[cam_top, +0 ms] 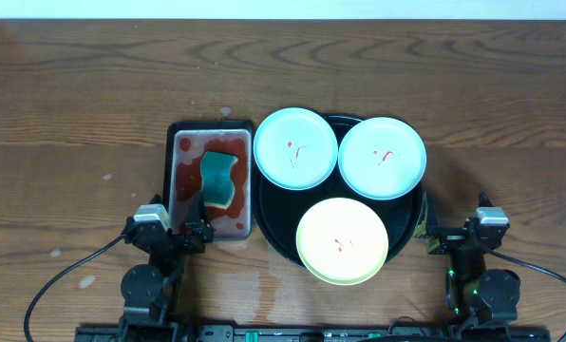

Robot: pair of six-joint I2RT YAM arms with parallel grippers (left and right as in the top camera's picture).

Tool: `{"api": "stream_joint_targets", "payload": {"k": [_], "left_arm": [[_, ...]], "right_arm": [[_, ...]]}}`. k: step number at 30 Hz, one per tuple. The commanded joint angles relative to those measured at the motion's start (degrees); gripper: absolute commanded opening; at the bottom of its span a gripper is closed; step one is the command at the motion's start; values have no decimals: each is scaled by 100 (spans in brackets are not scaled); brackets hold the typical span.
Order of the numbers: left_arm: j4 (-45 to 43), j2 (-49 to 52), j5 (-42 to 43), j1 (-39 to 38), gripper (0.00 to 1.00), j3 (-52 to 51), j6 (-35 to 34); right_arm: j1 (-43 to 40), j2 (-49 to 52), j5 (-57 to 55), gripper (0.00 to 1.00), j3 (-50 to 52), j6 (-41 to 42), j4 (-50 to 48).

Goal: Clean dirty plates on tray and stack at the side

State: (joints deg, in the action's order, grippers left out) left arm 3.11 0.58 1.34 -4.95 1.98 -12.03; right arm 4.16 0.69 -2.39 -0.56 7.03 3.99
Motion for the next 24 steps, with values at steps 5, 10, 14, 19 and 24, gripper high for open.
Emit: {"api": "stream_joint_targets", "payload": {"k": [5,10,14,19,24], "left_arm": [[33,-28,-46,28,82,-175,-94],[170,9,-44,28,82,-98,-142],[535,199,-46,28,82,258,-140],[977,807,-46,28,82,804,-140],[1565,1779,-44,28,82,1604,-140]], "right_arm": [[-42,-31,-13,99,26,101,-9],[-42,-31,166,99,24,343,-4],[-42,-11,313,99,11,341,28],[-42,190,310,99,-293,184,520],[-42,730,348,99,-914,142,1178]]}}
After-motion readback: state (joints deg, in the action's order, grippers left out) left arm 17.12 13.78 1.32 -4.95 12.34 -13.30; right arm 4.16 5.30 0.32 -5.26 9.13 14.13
